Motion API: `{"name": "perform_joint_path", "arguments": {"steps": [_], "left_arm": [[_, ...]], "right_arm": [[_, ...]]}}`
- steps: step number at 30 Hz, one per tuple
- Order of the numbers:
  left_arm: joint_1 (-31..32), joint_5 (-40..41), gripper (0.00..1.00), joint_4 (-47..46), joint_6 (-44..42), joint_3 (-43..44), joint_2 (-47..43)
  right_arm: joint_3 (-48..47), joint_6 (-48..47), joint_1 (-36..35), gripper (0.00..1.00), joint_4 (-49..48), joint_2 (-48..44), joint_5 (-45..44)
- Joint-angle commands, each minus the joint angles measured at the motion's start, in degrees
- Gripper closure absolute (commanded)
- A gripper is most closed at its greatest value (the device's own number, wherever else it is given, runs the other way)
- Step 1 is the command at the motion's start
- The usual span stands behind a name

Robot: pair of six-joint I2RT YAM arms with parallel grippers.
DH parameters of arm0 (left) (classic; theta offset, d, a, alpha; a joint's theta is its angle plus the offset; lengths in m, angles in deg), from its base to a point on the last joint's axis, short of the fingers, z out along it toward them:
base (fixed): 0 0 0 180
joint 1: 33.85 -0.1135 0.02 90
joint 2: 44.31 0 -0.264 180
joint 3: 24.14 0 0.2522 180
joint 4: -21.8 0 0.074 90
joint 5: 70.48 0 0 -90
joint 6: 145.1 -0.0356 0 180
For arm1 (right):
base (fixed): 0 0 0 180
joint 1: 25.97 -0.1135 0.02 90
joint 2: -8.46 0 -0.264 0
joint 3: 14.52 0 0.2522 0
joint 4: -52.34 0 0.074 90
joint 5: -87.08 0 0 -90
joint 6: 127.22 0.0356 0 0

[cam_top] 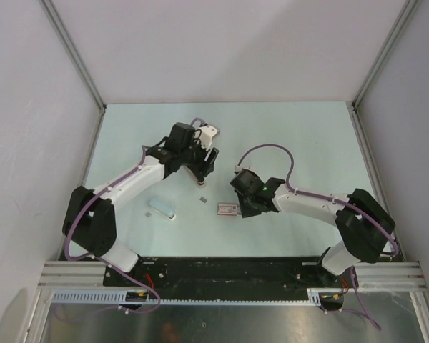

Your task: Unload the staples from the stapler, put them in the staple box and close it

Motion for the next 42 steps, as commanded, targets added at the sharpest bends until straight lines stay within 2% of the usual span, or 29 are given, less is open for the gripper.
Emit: {"name": "perform_joint_path", "arguments": {"steps": [1, 12, 33, 42], "left_arm": [[-1.6, -5.0, 0.28, 1.1, 0.5, -1.2, -2.1], [-2.9, -6.3, 0.28, 1.1, 0.3, -3.2, -4.2], [-3.0, -7.0, 0.28, 1.0, -0.5, -4.8, -6.0], [-3.0, -6.9, 0.28, 1.1, -0.6, -4.9, -6.4]], "right_arm": [[-4.6, 4.2, -1.1, 0.96, 0.0, 2.7, -3.8], [-9.1, 7.1, -1.3, 0.92, 2.1, 8.9, -4.8], [-10.7, 7.0, -1.5, 0.89, 3.1, 10.7, -5.9], [-10.7, 6.6, -1.6, 0.81, 3.0, 10.8, -5.6]]}}
